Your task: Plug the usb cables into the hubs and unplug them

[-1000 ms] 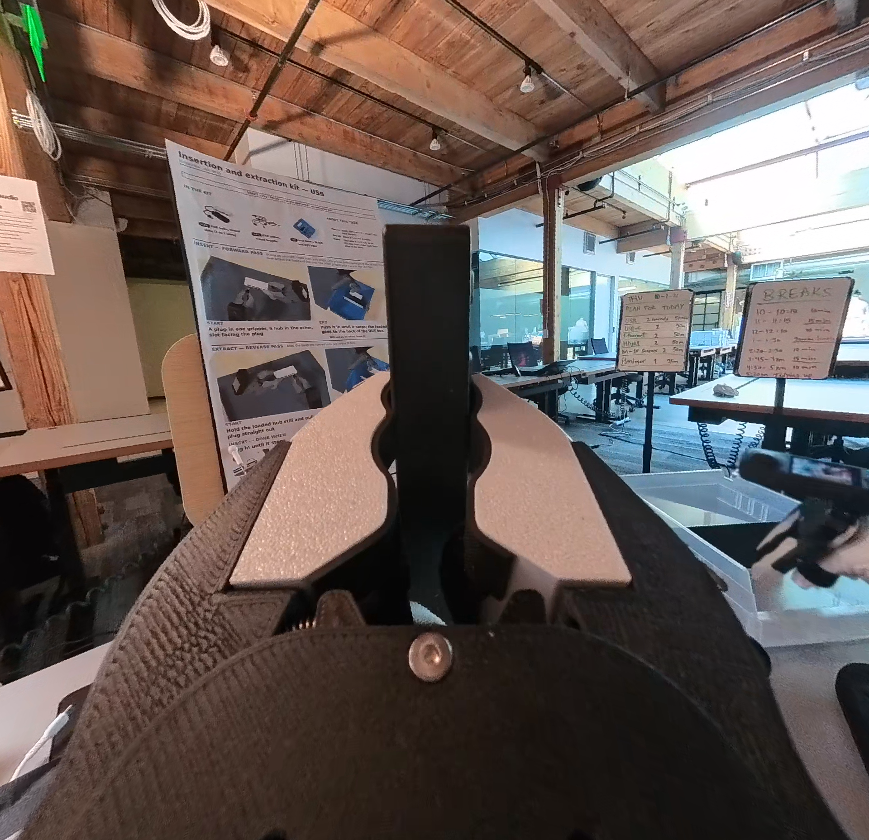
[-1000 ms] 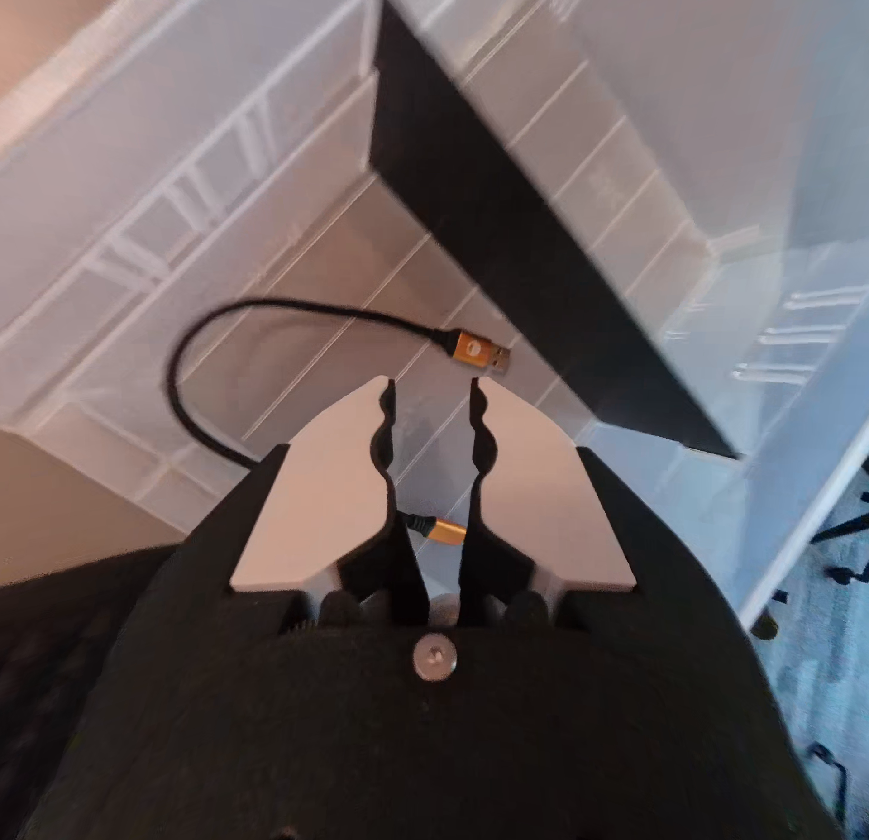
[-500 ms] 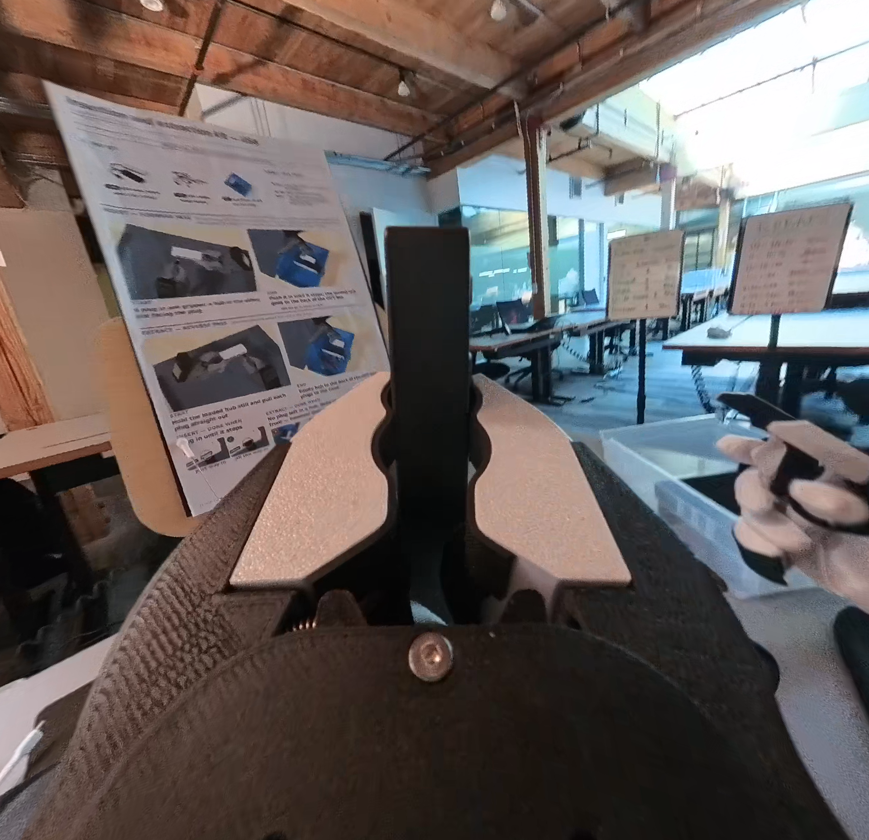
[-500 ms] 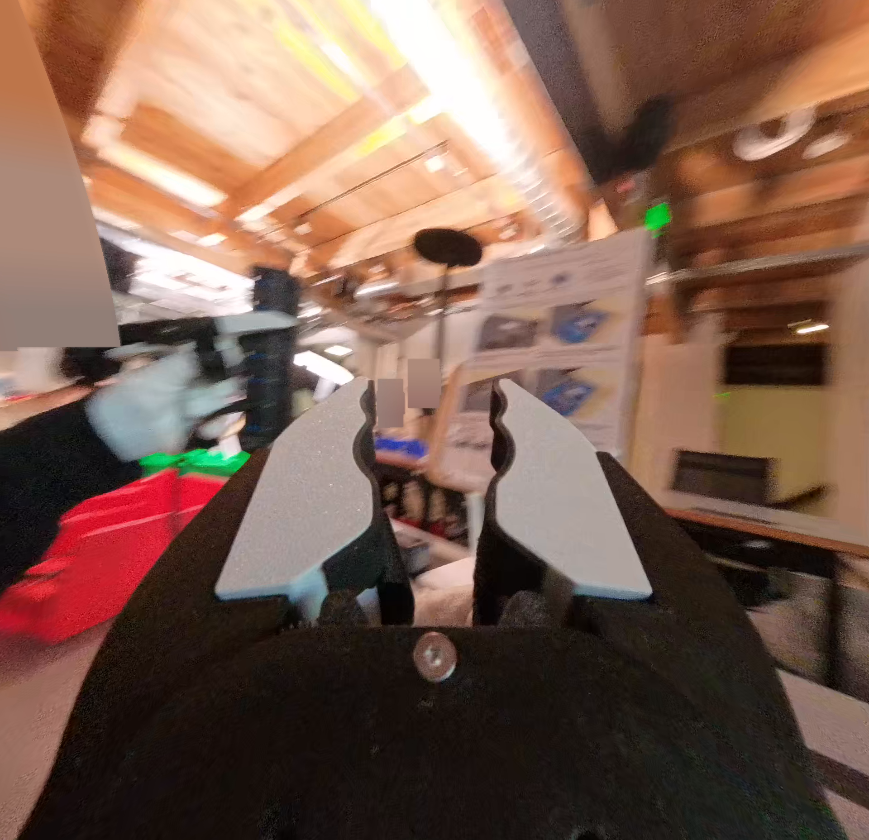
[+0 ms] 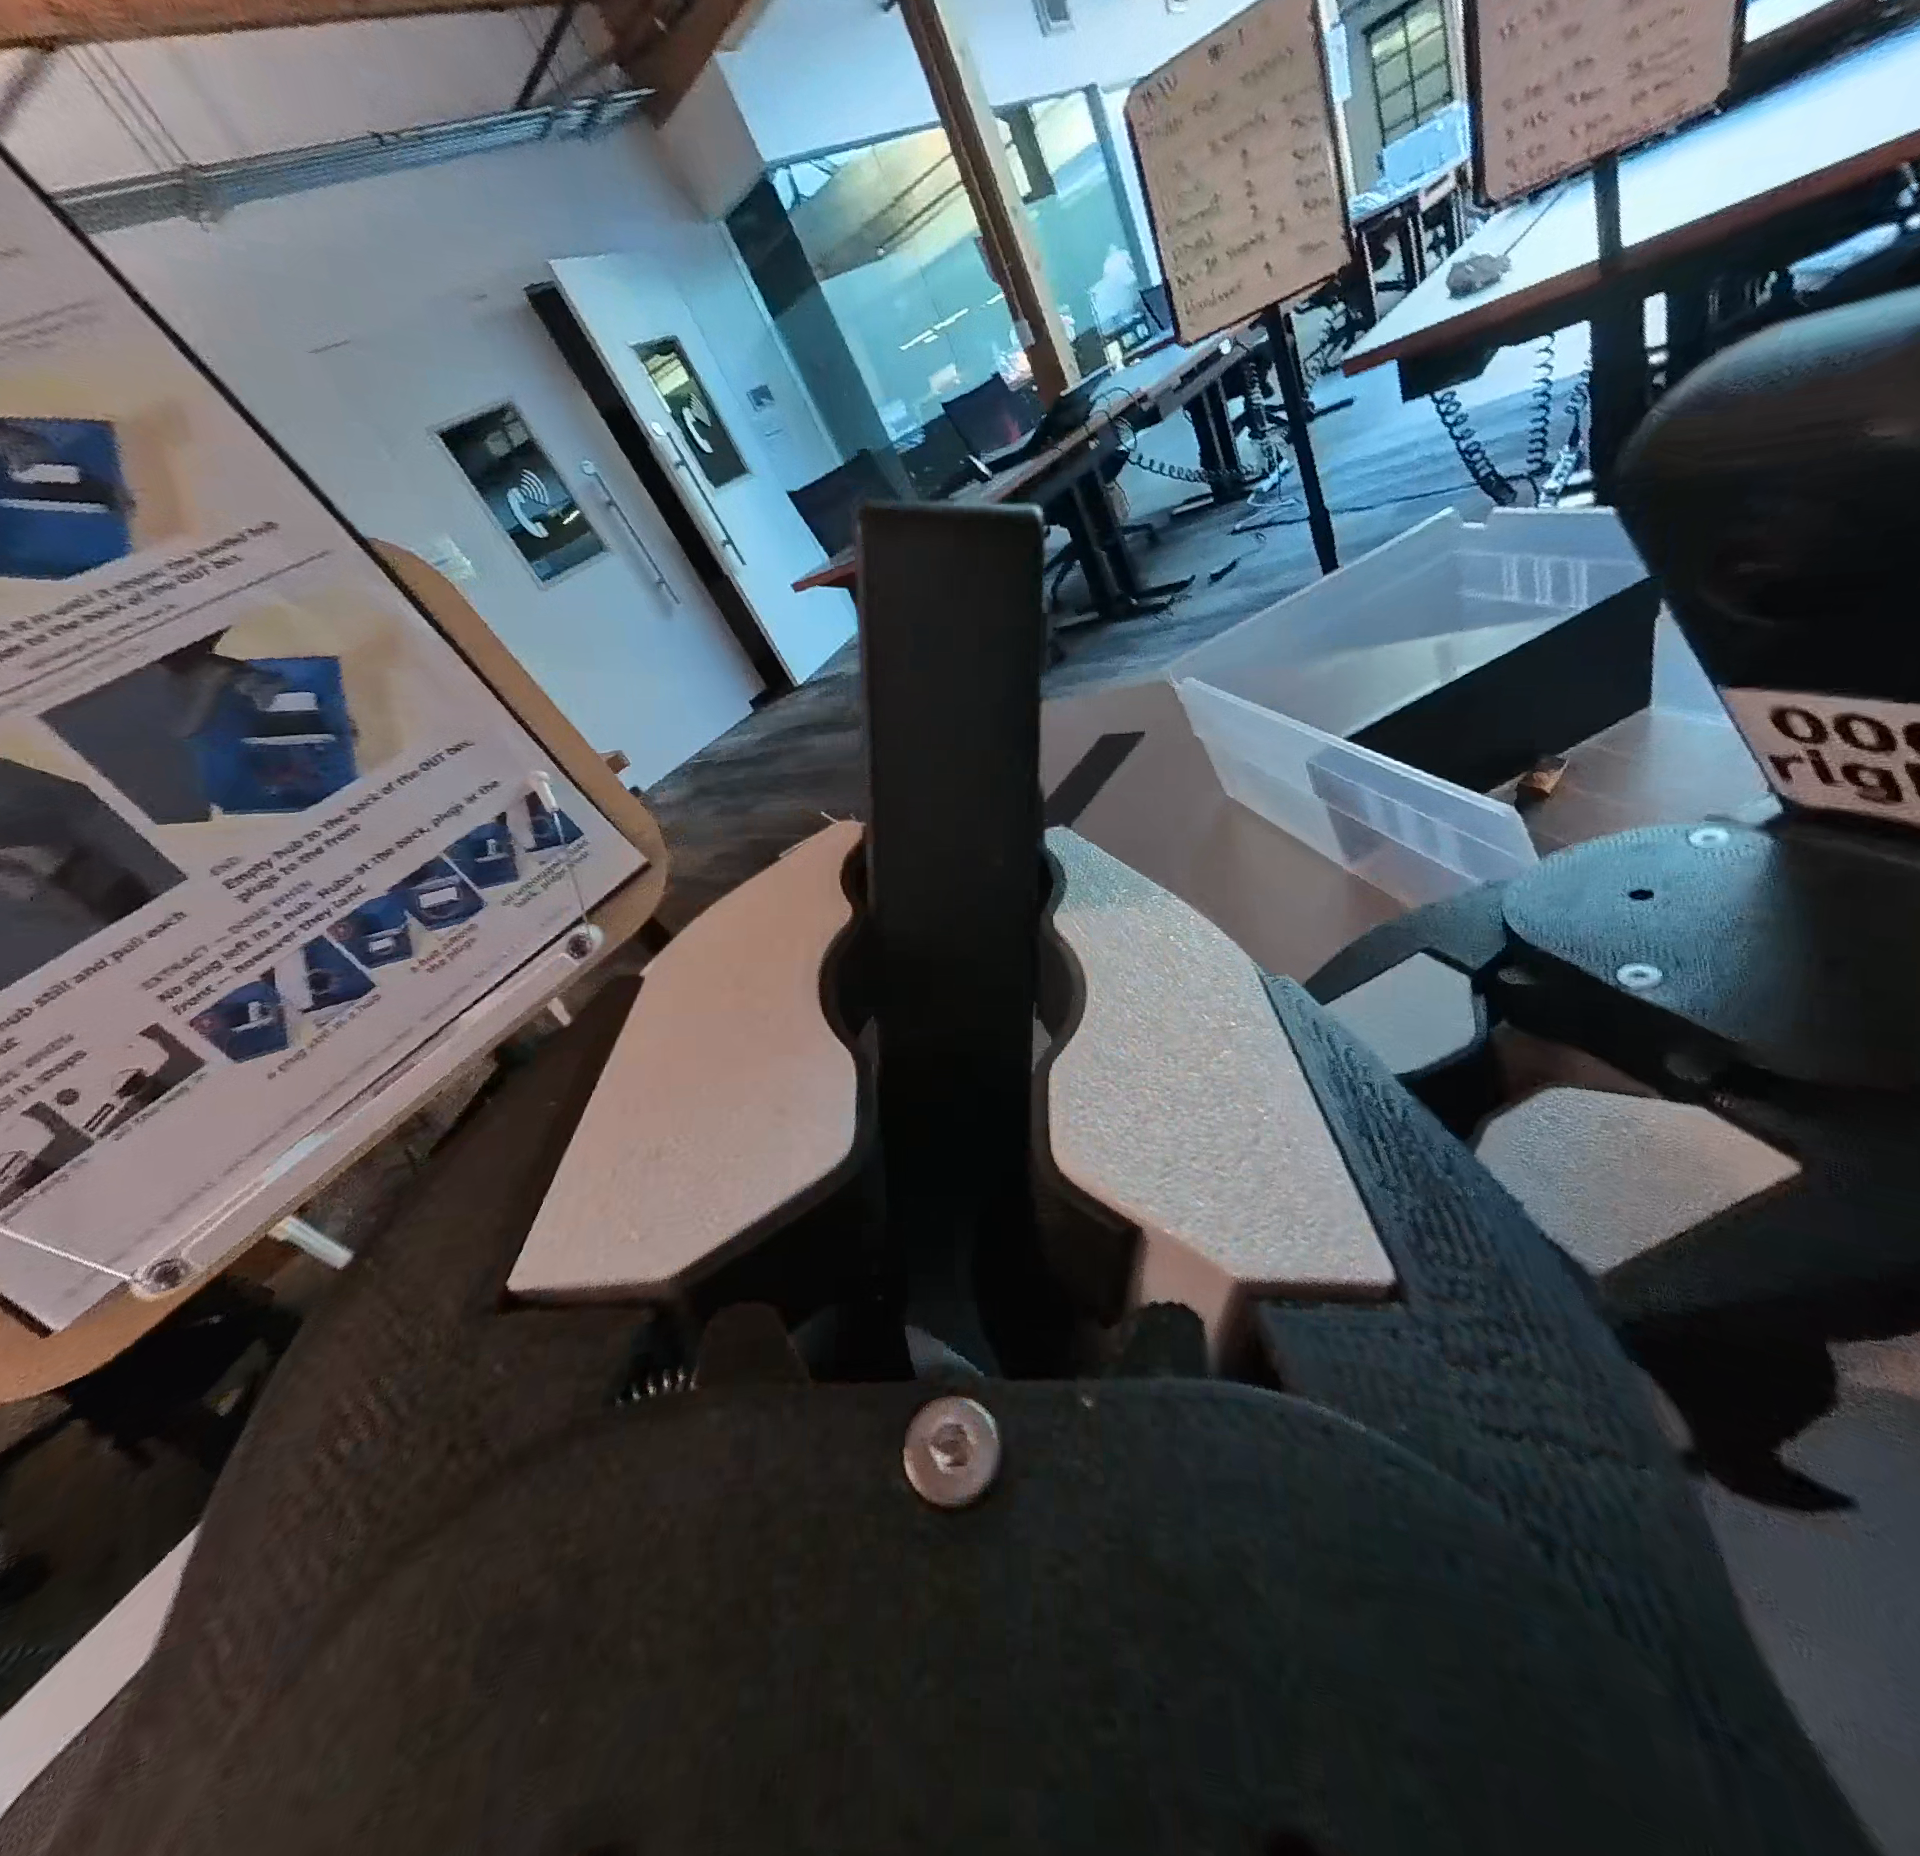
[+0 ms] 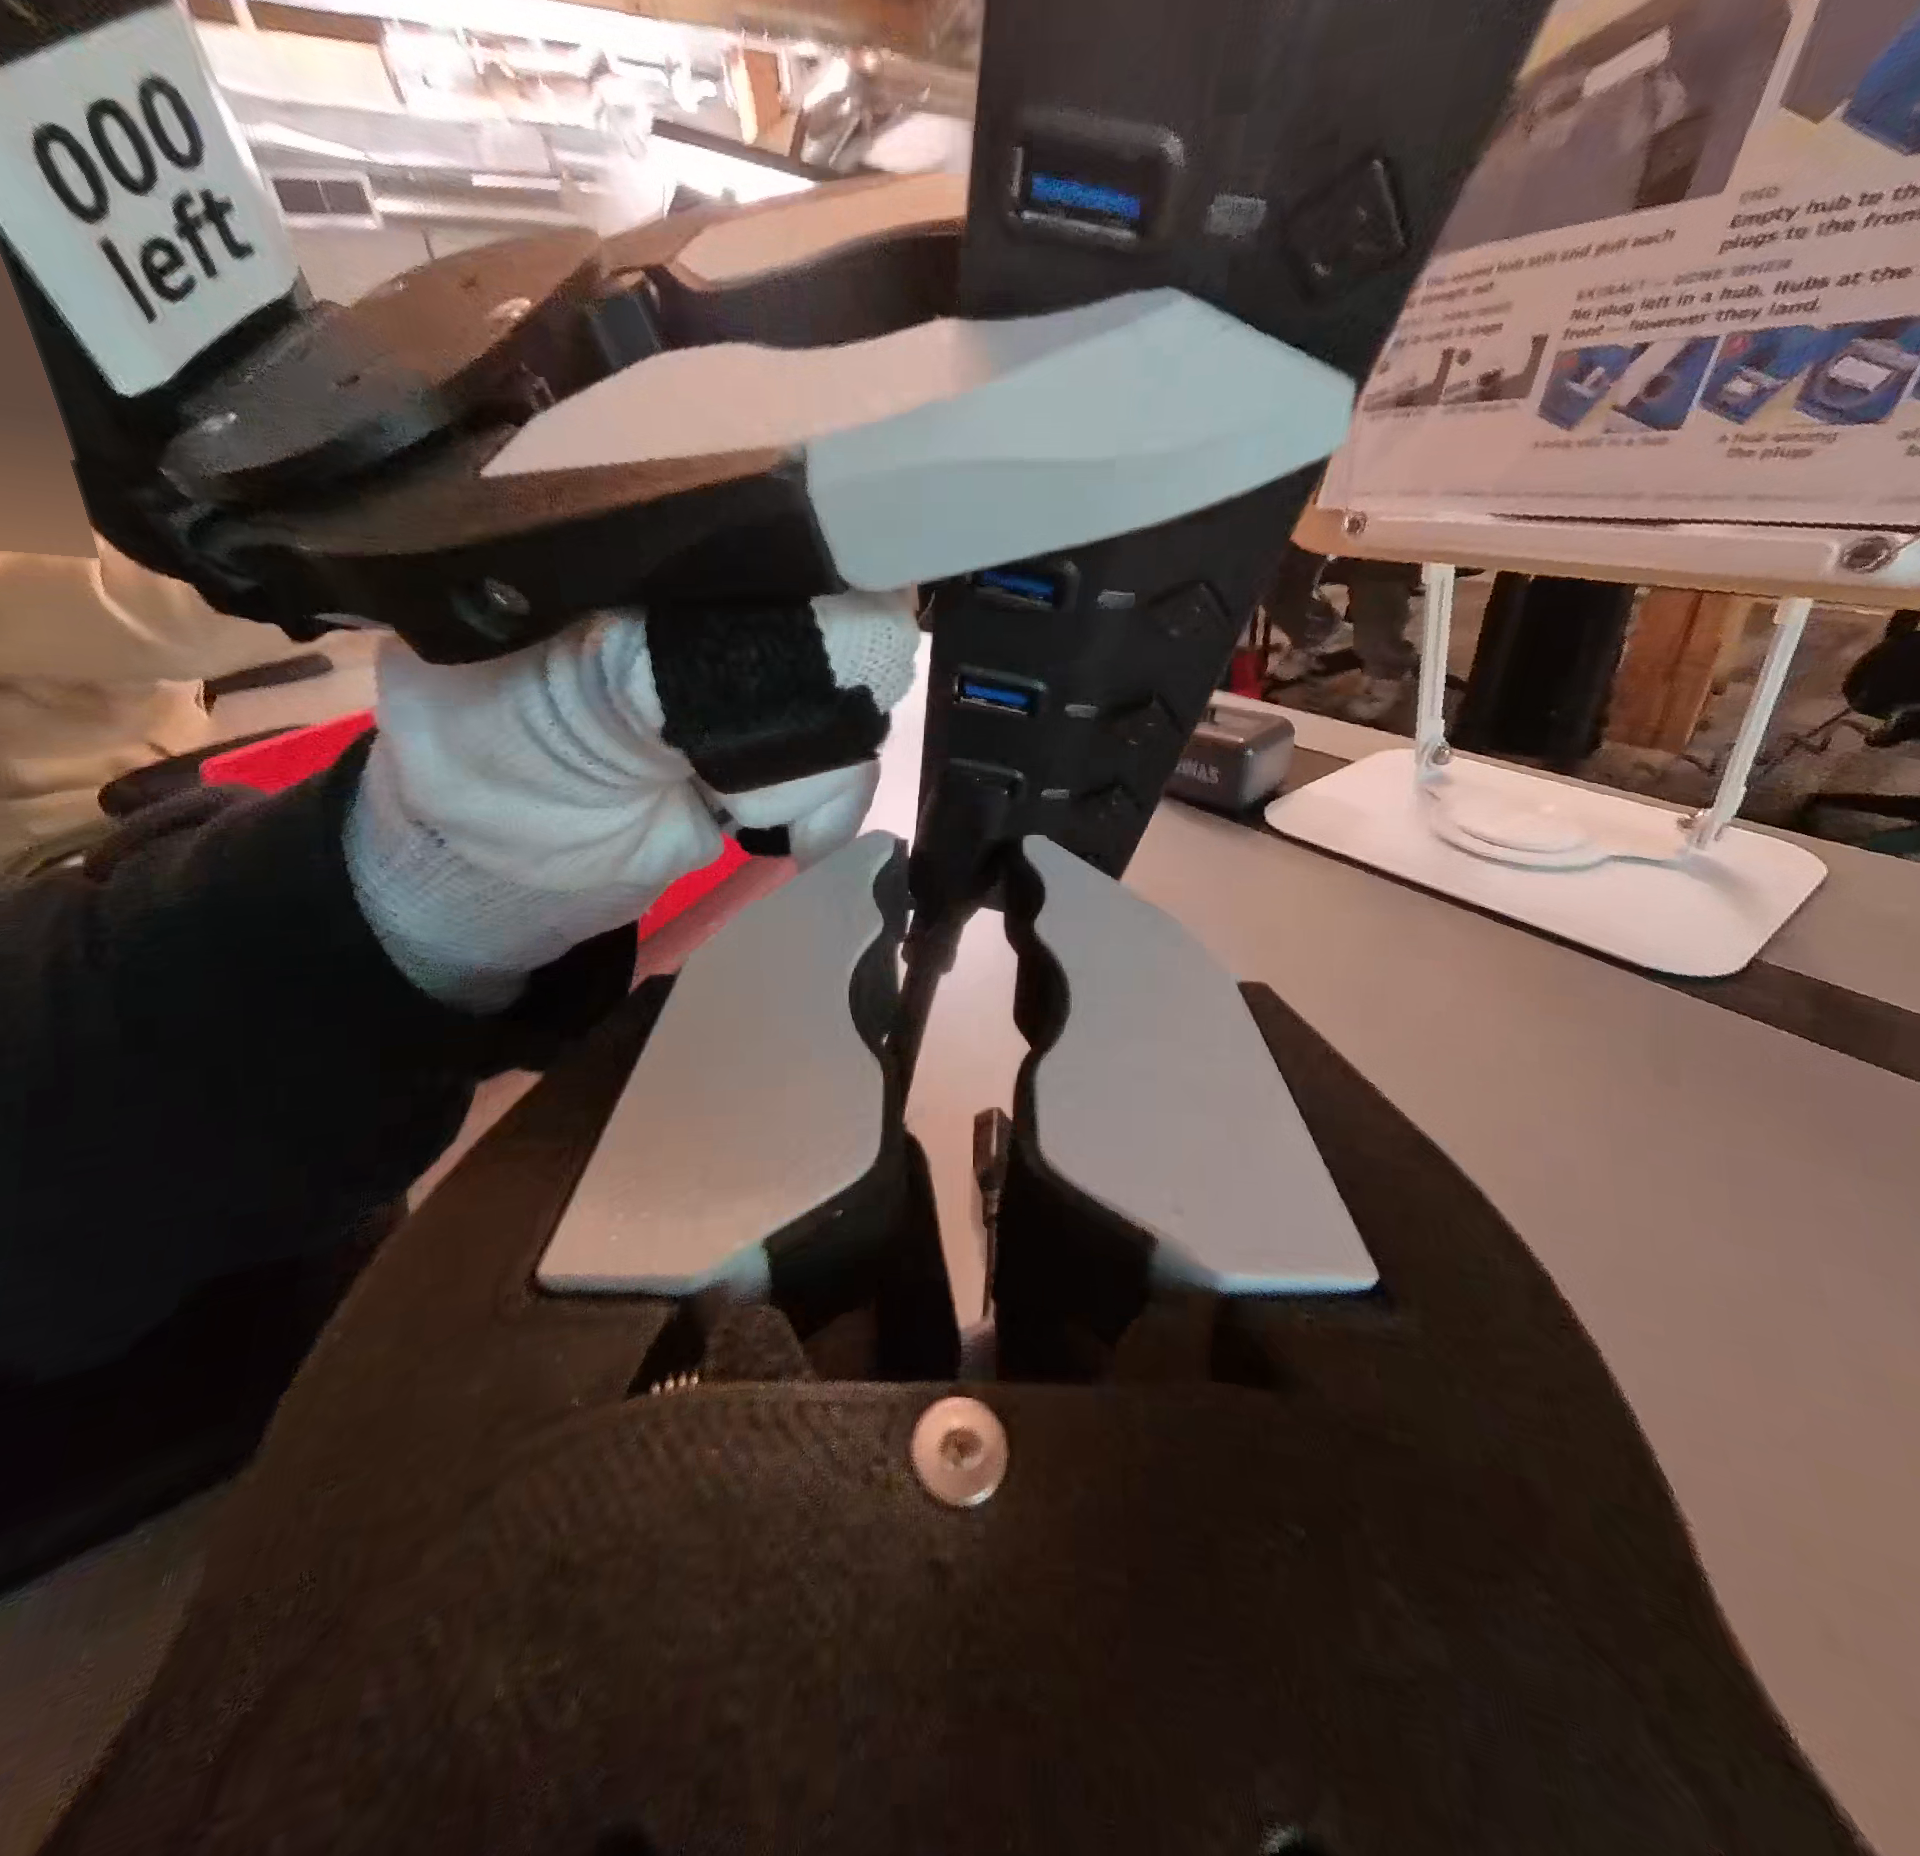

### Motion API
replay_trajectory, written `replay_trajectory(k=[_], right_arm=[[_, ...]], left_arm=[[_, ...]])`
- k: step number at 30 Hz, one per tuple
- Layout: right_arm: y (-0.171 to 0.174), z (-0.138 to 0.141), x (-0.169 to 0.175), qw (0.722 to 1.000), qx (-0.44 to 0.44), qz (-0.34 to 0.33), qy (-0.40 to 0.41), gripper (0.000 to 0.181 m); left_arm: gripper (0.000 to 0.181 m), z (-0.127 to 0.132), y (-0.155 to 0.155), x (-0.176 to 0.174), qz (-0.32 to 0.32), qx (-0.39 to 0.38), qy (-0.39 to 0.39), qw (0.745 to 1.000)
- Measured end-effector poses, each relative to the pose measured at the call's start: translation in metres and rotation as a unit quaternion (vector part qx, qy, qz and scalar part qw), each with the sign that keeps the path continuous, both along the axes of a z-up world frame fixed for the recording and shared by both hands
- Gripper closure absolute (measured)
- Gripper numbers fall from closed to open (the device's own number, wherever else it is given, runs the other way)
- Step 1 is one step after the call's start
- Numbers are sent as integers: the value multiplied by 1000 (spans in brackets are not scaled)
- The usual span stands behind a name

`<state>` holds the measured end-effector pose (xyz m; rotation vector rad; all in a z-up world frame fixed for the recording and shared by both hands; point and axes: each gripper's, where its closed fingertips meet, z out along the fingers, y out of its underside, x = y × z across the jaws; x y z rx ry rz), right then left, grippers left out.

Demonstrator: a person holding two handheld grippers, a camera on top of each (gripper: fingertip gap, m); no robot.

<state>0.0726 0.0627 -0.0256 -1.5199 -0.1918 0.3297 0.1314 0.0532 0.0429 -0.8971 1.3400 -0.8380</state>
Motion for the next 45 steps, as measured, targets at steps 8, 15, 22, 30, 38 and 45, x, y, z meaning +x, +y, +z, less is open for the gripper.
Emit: replay_trajectory(k=[8,15,22,30,38,45], right_arm=[[-6,4,13,997,12,-49,-52,165],[-9,5,15,995,12,-66,-71,165],[-21,29,16,996,83,-28,-32,165],[-133,139,82,921,372,-103,-50,165],[-188,107,183,959,214,-180,-40,165],[-201,-29,279,879,-229,-416,-36,166]], left_arm=[[150,-38,2,5,-61,-3,114,992],[155,-2,46,-15,85,139,15,986],[155,63,123,-102,113,-35,-114,986],[154,97,114,-131,105,-12,-165,981],[154,91,118,-127,101,-16,-157,982],[154,81,120,-120,98,-22,-142,985]])
